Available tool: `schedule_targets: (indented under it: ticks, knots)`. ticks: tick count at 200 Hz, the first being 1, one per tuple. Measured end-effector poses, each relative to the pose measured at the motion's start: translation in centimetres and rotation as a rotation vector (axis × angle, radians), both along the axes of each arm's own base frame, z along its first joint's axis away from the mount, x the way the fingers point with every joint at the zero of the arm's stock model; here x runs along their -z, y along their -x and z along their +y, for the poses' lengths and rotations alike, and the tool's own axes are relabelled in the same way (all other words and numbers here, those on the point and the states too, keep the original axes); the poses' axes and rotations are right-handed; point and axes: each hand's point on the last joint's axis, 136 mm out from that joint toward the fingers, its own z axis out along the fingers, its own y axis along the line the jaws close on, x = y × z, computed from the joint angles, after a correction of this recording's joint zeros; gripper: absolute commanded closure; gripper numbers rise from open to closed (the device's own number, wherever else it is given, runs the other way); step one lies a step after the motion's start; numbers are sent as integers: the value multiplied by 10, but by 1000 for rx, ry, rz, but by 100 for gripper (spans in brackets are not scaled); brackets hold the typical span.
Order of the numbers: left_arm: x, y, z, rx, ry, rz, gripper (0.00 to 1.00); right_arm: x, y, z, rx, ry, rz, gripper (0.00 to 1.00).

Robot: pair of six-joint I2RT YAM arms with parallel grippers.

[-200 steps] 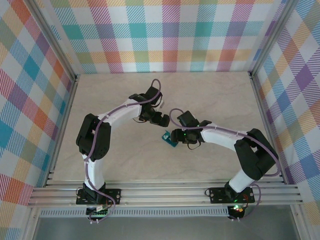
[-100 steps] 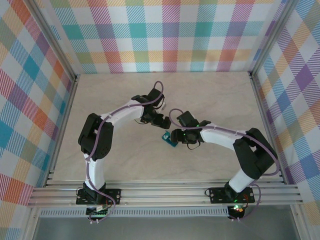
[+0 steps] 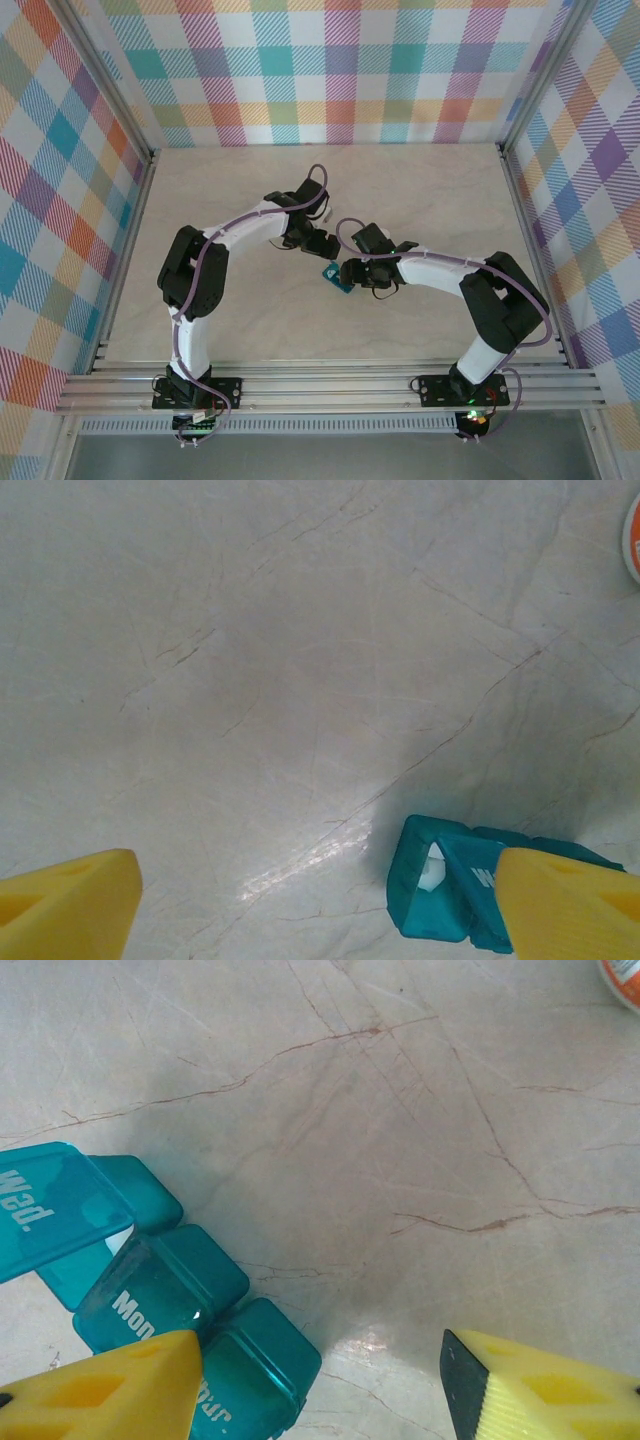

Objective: Sort the pills into containers

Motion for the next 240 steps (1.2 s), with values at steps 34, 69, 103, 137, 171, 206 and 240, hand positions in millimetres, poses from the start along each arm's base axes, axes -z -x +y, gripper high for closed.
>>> schedule_targets:
  ticks: [34,69,103,137,171,206,240]
  knots:
    - [8,6,3,12,-10,20,31,0,0,1,2,-4,1,35]
    - [16,14,5,23,-16,47,41,0,0,1,2,-5,1,35]
    - [20,20,5,29,-14,66,47,0,0,1,4,-7,1,35]
    - [20,25,0,44,-5,76,51,1,0,1,5,-8,0,35]
    - [20,28,-5,56,1,78,56,2,0,2,4,-17,-4,35]
    - [9,26,-17,68,33,64,66,2,-1,4,5,-26,-8,35]
    - [0,25,-28,82,56,49,76,2,-2,5,7,-35,-12,36]
